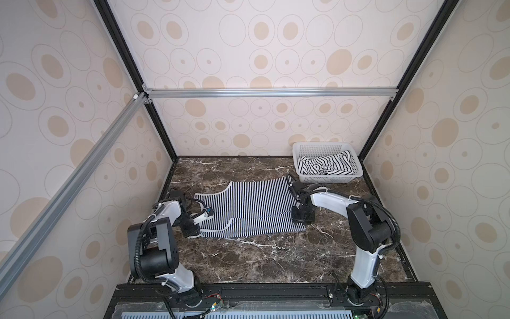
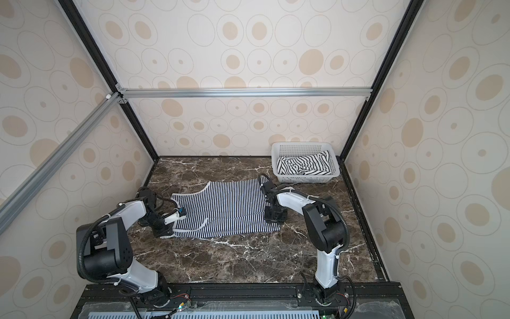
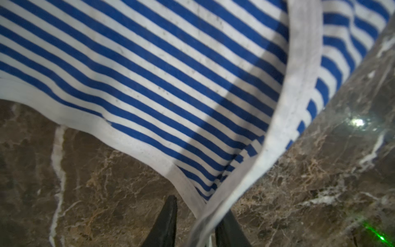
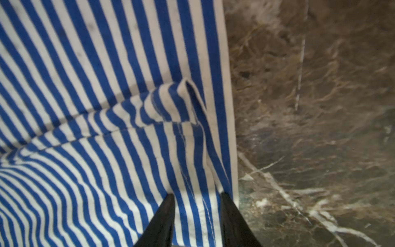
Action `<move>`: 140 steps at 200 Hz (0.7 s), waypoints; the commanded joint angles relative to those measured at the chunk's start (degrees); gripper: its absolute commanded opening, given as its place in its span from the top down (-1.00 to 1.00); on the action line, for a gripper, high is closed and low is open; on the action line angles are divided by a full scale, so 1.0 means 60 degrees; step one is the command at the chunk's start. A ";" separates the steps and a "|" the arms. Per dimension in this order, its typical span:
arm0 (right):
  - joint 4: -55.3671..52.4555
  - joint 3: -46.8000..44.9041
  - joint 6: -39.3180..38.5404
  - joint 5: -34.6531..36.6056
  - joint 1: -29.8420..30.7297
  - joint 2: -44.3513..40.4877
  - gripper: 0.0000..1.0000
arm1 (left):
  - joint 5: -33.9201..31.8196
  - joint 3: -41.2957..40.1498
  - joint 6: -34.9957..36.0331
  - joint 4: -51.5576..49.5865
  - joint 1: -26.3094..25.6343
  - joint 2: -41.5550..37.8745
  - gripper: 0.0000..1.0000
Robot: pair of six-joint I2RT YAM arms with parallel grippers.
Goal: Fold and stack tank tops
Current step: Smooth out the tank top at the center of the table.
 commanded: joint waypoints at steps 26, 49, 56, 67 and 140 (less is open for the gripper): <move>-0.0470 0.0190 -0.0086 0.0479 -0.0084 0.0014 0.25 | 0.0249 0.0667 0.1374 -0.1937 0.0915 0.0255 0.24; -0.0530 0.0162 -0.0082 0.0509 -0.0086 -0.0063 0.25 | 0.0364 0.0993 0.1609 -0.2536 0.1177 0.0183 0.15; -0.0527 0.0155 -0.0067 0.0510 -0.0086 -0.0115 0.25 | 0.0423 0.1094 0.1610 -0.2680 0.1193 0.0127 0.13; -0.0522 0.0133 -0.0051 0.0481 -0.0086 -0.0217 0.25 | 0.0632 0.1224 0.1569 -0.2813 0.1185 0.0033 0.10; -0.0072 0.0000 0.0055 0.0042 0.0114 -0.0898 0.24 | 0.1633 0.0373 -0.0432 -0.1116 -0.0995 -0.1400 0.08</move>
